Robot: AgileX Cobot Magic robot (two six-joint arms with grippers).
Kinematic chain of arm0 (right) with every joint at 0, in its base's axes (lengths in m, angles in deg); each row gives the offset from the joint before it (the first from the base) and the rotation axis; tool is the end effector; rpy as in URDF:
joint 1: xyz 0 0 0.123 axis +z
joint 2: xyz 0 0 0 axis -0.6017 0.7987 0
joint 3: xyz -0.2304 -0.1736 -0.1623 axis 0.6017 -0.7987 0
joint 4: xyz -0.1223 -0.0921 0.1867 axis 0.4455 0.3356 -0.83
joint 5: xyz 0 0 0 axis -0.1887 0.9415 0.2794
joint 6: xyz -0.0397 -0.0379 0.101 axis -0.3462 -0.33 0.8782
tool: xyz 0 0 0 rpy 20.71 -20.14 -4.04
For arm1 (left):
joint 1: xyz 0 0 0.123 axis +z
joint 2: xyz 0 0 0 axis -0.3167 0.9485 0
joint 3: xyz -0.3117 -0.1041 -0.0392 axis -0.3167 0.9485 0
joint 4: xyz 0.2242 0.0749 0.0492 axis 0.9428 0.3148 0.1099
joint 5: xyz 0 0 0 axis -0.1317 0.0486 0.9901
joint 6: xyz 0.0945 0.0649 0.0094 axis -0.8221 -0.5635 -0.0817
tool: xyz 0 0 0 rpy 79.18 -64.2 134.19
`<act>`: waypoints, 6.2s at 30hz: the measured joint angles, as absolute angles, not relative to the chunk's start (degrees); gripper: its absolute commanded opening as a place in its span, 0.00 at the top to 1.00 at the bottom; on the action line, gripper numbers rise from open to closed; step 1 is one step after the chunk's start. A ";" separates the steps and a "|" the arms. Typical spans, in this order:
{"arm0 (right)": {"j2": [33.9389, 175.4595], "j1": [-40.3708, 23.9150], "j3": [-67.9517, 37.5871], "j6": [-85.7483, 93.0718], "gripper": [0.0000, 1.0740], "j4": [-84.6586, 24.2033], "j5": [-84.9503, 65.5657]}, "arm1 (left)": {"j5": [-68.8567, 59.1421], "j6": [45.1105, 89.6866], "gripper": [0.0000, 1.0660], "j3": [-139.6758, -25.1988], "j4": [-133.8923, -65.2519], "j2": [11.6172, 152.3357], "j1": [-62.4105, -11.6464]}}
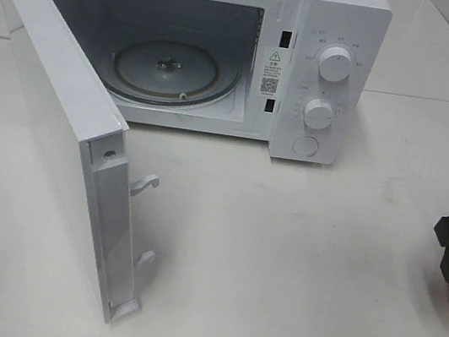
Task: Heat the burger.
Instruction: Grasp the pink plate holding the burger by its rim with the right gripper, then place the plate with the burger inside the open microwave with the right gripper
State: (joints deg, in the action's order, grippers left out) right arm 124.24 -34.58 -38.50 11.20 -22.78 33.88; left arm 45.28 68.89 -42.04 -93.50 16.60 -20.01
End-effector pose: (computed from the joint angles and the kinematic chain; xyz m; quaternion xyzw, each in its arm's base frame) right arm 0.2520 0.0012 0.2075 -0.0393 0.9936 -0.0409 0.0972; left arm -0.0347 -0.0140 0.2695 0.0307 0.8609 -0.0711 0.5028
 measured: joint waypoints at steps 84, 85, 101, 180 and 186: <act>136.38 -29.03 -38.44 22.43 1.00 -11.15 33.71 | 45.28 68.89 0.27 -42.04 -93.50 16.60 -20.01; 136.38 -29.03 -38.44 22.43 1.00 -11.15 33.71 | 45.28 68.89 0.27 -42.04 -93.50 16.60 -20.01; 127.50 -23.70 -43.94 29.59 1.00 -6.74 34.11 | 45.28 68.89 0.27 -42.04 -93.50 16.60 -20.01; 118.34 22.02 -46.58 25.75 1.00 5.70 48.15 | 45.28 68.89 0.27 -42.04 -93.50 16.60 -20.01; 118.34 22.25 -46.58 23.11 1.00 7.13 46.77 | 45.28 68.89 0.27 -42.04 -93.50 16.60 -20.01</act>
